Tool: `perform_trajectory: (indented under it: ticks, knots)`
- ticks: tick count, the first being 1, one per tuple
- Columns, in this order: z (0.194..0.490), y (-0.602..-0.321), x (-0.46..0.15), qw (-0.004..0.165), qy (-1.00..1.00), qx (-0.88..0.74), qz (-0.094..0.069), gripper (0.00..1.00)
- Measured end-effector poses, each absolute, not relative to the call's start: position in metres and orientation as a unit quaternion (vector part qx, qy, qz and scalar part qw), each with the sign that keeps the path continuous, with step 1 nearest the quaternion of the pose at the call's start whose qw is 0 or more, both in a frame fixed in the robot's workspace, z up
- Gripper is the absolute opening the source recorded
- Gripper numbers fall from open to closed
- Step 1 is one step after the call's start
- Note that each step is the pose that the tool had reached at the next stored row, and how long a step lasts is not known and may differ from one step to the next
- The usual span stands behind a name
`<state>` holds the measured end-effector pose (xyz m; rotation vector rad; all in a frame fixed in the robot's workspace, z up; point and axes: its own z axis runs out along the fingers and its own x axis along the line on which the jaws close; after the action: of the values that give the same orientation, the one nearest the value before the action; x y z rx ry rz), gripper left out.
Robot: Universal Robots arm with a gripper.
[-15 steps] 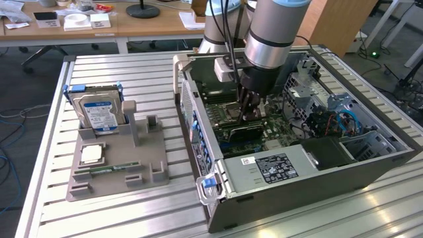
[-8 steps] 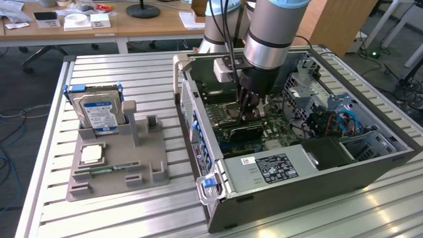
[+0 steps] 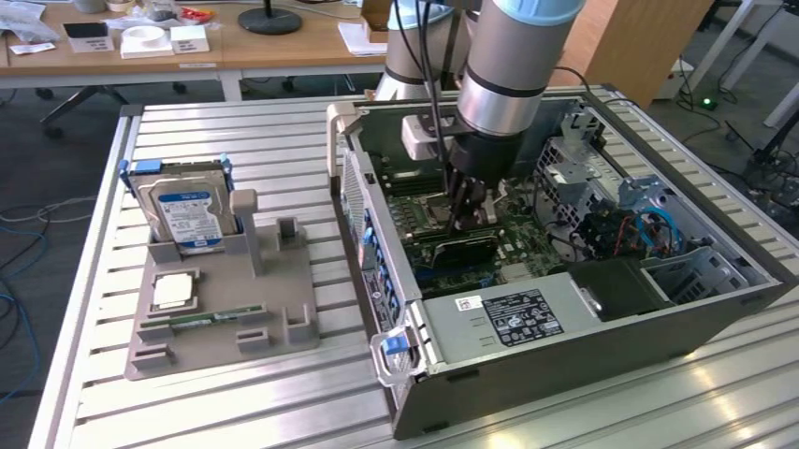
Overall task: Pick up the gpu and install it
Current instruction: 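Press down on the gpu until it lock into place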
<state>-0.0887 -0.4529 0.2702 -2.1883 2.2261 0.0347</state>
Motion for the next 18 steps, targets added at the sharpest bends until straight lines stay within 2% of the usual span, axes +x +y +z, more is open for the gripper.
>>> perform_trajectory:
  ticks: [18]
  knots:
    - [0.2670,-0.4492,-0.0881,0.010,0.713,-0.701,0.011,0.11]
